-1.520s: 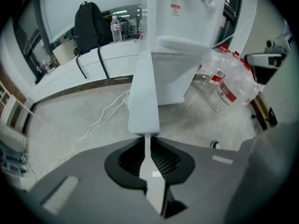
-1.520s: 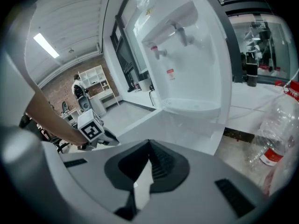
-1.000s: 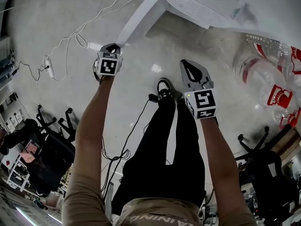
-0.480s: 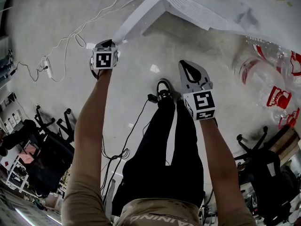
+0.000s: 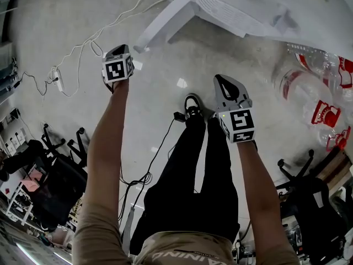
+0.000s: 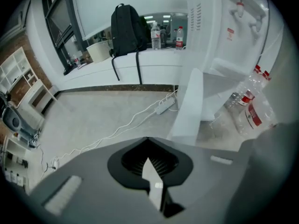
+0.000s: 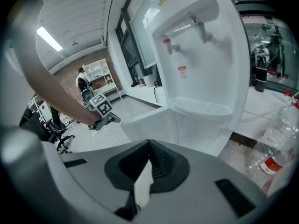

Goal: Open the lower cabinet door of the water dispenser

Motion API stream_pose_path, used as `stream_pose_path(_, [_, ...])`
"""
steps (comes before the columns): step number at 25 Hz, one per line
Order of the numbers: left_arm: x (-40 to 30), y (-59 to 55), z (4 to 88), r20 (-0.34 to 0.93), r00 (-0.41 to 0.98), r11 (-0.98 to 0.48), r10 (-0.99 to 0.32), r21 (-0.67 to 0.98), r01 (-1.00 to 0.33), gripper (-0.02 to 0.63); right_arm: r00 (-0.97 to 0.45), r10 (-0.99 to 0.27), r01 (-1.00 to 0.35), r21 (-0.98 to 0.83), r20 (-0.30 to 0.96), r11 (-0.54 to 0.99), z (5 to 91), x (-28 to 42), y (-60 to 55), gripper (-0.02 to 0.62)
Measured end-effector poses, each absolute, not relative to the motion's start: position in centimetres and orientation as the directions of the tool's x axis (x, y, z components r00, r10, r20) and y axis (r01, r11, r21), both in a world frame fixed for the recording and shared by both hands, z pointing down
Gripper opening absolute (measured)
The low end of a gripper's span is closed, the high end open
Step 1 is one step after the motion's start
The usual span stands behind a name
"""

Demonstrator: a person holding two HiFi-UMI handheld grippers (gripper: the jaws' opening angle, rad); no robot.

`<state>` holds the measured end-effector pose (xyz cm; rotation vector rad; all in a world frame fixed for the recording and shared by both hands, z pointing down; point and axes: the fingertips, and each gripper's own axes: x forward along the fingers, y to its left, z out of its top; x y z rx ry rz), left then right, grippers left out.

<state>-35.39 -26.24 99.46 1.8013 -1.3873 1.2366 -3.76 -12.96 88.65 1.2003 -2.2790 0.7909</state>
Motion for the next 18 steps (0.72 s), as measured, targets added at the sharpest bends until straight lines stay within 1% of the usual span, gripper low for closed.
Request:
stream_pose_path(3, [-33.8,-24.5,97.8,0.862,0.136,-0.455,-0.489,-0.119,-0.883,0.009,-0.529,-0.589,-0.84,-0.279,0.611,0.466,88.1,-3.7,-12.6,0.009])
stream_pose_path(5, [-32.8,-23.4,97.3,0.865,0.18,-0.557,-0.469,-0.132,-0.82,0.009,-0.537,-0.584,-0.834,-0.277,0.609,0.477,87.6,-3.8,-12.3,0.008])
stream_pose_path(7, [-31.6,-22.6,97.3,0.873,0.239,-0.635,-0.426,-0.101,-0.766,0.016,-0.545,-0.577,-0.827,-0.278,0.609,0.488,87.3,-4.0,-12.1,0.009])
stream_pose_path(8, [-31.0,-22.4,97.4,0.875,0.266,-0.658,-0.405,-0.076,-0.749,0.074,-0.548,-0.573,-0.824,-0.279,0.609,0.492,87.3,-4.1,-12.0,0.009])
stream_pose_path(9, [-30.6,-22.3,97.5,0.877,0.282,-0.67,-0.39,-0.06,-0.74,0.16,-0.552,-0.569,-0.822,-0.281,0.61,0.496,87.3,-4.1,-11.8,0.009])
stream_pose_path(10, [-30.4,-22.3,97.7,0.881,0.281,-0.676,-0.382,-0.059,-0.735,0.197,-0.555,-0.564,-0.819,-0.282,0.612,0.5,87.3,-4.2,-11.6,0.009])
stream_pose_path(16, [-30.7,-22.8,100.7,0.938,0.173,-0.706,-0.302,-0.098,-0.702,0.198,-0.56,-0.547,-0.814,-0.29,0.622,0.503,88.3,-4.2,-10.8,0.009])
stream_pose_path(18, [-30.7,-23.6,101.1,0.942,0.156,-0.706,-0.299,-0.108,-0.7,0.197,-0.558,-0.548,-0.816,-0.292,0.624,0.499,88.5,-4.0,-10.9,0.009])
